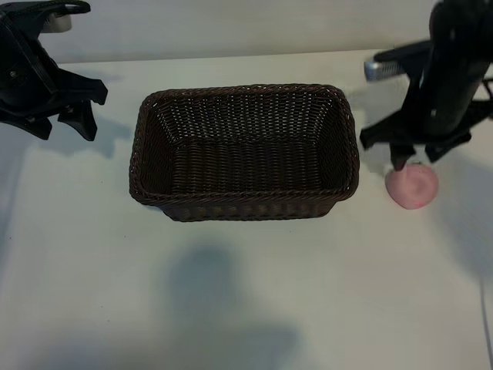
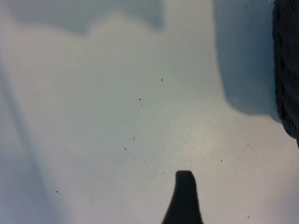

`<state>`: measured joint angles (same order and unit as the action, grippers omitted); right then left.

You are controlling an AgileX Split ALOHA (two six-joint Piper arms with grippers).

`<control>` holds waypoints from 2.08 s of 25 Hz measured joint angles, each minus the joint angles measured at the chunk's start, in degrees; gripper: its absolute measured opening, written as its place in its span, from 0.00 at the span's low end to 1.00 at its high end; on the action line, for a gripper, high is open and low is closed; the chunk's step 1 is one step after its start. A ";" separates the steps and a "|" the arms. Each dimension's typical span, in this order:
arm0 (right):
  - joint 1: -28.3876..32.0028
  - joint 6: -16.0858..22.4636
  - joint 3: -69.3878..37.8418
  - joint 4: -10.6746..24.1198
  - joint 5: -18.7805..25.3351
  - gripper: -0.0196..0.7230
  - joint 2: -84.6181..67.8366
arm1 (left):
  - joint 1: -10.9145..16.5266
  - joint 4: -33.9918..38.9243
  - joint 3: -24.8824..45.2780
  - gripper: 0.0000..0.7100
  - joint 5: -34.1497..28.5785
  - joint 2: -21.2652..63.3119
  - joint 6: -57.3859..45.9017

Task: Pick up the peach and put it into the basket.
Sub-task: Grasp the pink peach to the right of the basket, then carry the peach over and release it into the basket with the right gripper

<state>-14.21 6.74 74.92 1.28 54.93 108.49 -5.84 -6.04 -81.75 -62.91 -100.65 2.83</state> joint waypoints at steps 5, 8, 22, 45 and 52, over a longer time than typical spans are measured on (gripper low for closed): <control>0.04 0.19 -6.28 -0.16 -8.21 0.68 0.00 | 0.00 0.00 0.00 0.84 0.31 0.00 0.00; 0.04 0.72 -9.13 -0.09 -12.67 0.68 0.00 | 0.00 0.00 0.00 0.84 0.31 0.00 0.00; 0.04 8.46 -10.09 7.80 -14.42 0.09 1.13 | 0.00 0.00 0.00 0.84 0.31 0.00 -0.17; -3.20 0.00 13.55 -3.52 6.86 0.09 -7.35 | 0.00 0.00 0.00 0.84 0.31 0.00 -0.17; -11.68 0.01 13.88 -5.85 4.62 0.09 -7.35 | 0.00 0.00 0.00 0.84 0.31 0.00 0.01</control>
<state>-25.88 6.75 88.79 -4.57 59.55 101.15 -5.84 -6.04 -81.75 -62.60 -100.65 2.84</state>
